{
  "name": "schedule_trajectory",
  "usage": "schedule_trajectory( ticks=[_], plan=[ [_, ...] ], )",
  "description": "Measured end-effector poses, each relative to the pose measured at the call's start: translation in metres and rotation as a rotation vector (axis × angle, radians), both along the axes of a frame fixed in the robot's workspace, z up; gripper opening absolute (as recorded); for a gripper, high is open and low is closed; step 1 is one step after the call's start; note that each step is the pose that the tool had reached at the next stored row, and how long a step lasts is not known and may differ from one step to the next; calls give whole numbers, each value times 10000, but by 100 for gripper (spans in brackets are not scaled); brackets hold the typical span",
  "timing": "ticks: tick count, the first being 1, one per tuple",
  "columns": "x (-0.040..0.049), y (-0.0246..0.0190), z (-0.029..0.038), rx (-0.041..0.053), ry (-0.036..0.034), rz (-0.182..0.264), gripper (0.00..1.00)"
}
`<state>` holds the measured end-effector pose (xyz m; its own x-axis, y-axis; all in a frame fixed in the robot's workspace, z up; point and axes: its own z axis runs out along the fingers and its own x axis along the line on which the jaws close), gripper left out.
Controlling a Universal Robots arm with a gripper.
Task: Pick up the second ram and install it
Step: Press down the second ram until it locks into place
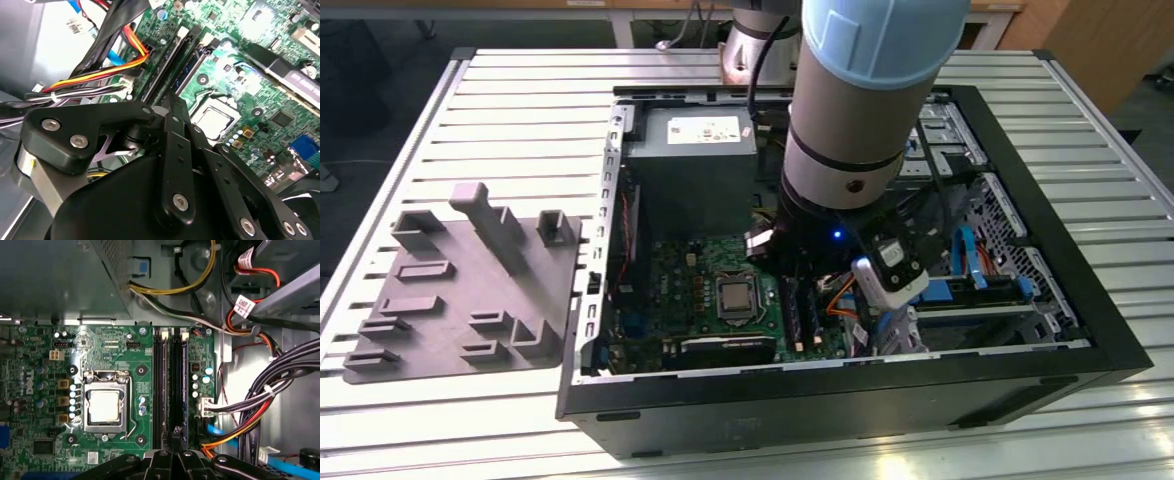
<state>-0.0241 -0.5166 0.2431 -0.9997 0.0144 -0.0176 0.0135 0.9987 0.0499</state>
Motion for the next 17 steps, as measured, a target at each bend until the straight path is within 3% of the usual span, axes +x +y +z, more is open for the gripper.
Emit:
schedule_trajectory(
  ticks=[9, 17],
  plan=[
    [-20, -117, -29, 0, 1, -1, 11],
    [-19, -123, -33, -1, 1, 1, 11]
  ],
)
